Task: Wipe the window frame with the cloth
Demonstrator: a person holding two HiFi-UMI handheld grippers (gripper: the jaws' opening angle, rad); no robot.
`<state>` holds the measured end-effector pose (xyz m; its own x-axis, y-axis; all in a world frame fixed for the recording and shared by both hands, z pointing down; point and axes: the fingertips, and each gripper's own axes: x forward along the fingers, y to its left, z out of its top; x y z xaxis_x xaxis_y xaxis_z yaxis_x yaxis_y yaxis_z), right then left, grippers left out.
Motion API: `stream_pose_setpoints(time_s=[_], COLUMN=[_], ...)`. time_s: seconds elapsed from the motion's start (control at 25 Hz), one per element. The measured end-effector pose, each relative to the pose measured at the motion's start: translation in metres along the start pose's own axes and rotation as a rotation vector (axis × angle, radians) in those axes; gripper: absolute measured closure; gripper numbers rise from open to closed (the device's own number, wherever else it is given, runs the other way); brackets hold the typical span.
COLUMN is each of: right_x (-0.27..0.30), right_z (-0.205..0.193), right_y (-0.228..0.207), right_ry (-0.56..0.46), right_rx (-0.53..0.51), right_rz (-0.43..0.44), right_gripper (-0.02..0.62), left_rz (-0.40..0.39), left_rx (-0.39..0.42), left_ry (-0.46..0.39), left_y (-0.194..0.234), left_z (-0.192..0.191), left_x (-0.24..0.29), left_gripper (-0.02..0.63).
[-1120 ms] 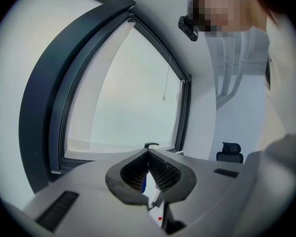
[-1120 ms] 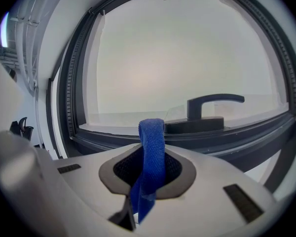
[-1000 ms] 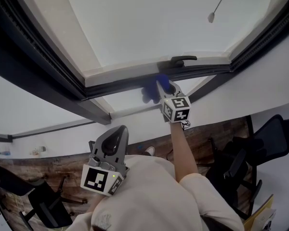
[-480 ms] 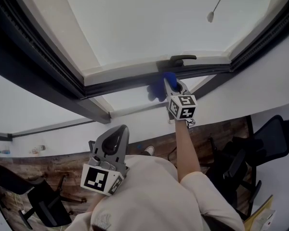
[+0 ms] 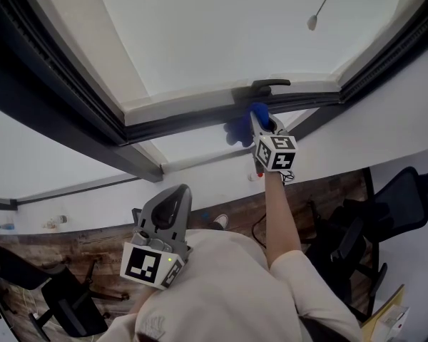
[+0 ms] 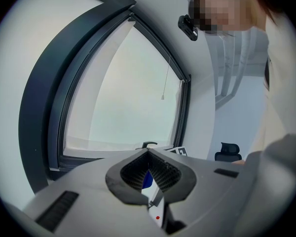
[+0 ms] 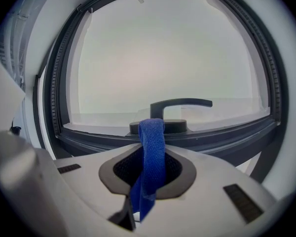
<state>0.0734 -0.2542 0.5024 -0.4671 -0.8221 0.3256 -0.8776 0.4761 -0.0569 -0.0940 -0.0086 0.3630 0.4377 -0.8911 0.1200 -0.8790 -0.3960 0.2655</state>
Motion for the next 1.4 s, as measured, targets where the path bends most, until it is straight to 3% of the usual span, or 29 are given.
stream_pose_setpoints(time_s=[0.28, 0.52, 0.8, 1.08, 1.4], right_x=[-0.043, -0.089, -0.136, -0.186, -0.216], right_z=[0.012, 0.006, 0.001, 0.014, 0.023], right_y=[-0.004, 0.009, 0.047, 0.056, 0.063], right_ry=[-0.066, -0.086, -0.077, -0.152, -0.194], right_rx=[0.042, 0.077, 0.053, 0.077, 0.053], right_rz=[-0.071, -0.129, -0.17, -0.31, -0.362], right_gripper=[0.534, 0.534, 0.534, 0.534, 0.534], left_rz=[-0.034, -0.107, -0.195, -0.239, -0.29], left_rx=[-0.023, -0.036, -0.044, -0.046, -0.04], left_ry=[0.016, 0.037, 0.058, 0.078, 0.088], left_y=[0.006, 0.009, 0.016, 0.036, 0.026], left_z=[-0.005, -0.009, -0.01, -0.015, -0.022], left_x=[-0.008, -0.013, -0.024, -0.037, -0.034], left_gripper=[0.597, 0.597, 0.597, 0.597, 0.597])
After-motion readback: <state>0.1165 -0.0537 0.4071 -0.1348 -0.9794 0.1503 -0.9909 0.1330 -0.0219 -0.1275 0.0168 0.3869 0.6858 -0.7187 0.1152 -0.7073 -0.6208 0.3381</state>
